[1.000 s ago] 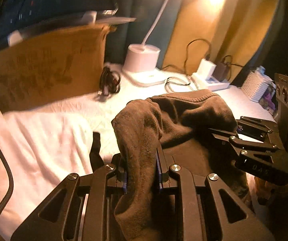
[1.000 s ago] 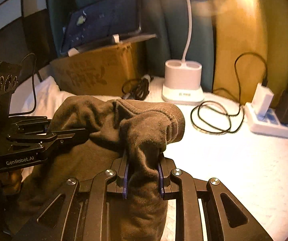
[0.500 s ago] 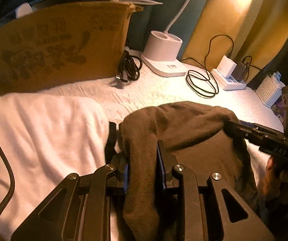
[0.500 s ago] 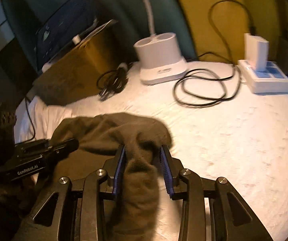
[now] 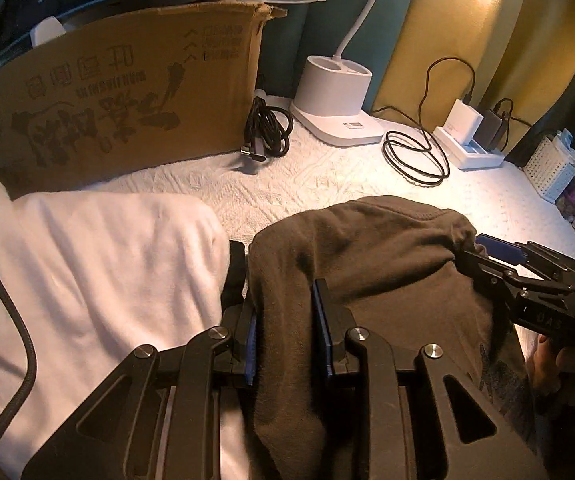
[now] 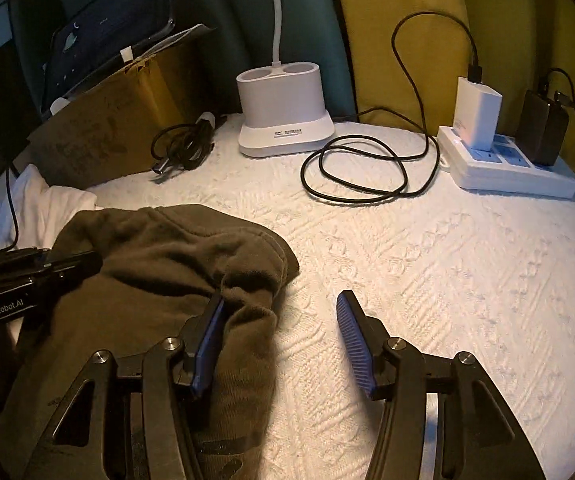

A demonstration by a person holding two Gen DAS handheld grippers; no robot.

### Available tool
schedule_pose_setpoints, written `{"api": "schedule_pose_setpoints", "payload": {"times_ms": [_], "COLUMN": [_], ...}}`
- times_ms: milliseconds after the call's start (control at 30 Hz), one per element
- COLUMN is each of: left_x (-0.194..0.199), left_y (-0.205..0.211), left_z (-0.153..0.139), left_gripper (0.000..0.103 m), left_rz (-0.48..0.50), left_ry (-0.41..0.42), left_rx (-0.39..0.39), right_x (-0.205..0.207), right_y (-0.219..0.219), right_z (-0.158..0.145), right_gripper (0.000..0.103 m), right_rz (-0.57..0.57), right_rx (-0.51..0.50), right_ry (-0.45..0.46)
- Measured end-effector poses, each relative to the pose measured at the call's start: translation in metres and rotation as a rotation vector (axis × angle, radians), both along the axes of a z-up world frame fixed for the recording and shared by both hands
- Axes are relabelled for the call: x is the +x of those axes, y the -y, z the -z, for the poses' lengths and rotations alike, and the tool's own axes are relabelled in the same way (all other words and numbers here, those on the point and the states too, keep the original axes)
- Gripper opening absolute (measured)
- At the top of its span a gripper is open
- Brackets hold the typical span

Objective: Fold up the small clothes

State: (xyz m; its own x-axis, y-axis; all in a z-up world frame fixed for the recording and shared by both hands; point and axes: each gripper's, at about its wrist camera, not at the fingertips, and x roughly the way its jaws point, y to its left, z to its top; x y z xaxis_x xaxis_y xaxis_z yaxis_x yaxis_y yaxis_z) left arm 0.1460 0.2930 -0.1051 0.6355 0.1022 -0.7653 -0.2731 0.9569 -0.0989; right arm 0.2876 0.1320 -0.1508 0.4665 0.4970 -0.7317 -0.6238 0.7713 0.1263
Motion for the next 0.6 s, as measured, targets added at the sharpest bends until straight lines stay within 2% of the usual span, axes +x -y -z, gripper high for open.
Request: {"api": "schedule_pose_setpoints", "payload": {"times_ms": [233,333,467,600], "left_x": [-0.019,-0.031,-0.048,-0.061], "left_y": [-0.004,-0.002,0.008,0.030], "left_z": [-0.014,-0.019,-0.025,-0.028], "left_gripper": [0.025,0.025,0.025,0.025], "left_rz": [-0.066,-0.069,-0.043,-0.020], "left_ry": [0.014,0.021,0.056,0.068], "left_rx": [0.050,0.041,-0.023,-0.020], "right_x": [-0.009,-0.012,-0.021,-0.030], "right_y": [0.010,0.015,0.021,0.028], "right_z": [-0.002,-0.007,-0.016,-0.020], "right_gripper": [0.058,0.058,0.058,0.058], "right_rz": [0.024,0.036,0.047,0.052], "right_rx": [-0.034,-0.063,-0.064,-0.052], "right_ry": [0.037,0.006,0.011,0.007]}}
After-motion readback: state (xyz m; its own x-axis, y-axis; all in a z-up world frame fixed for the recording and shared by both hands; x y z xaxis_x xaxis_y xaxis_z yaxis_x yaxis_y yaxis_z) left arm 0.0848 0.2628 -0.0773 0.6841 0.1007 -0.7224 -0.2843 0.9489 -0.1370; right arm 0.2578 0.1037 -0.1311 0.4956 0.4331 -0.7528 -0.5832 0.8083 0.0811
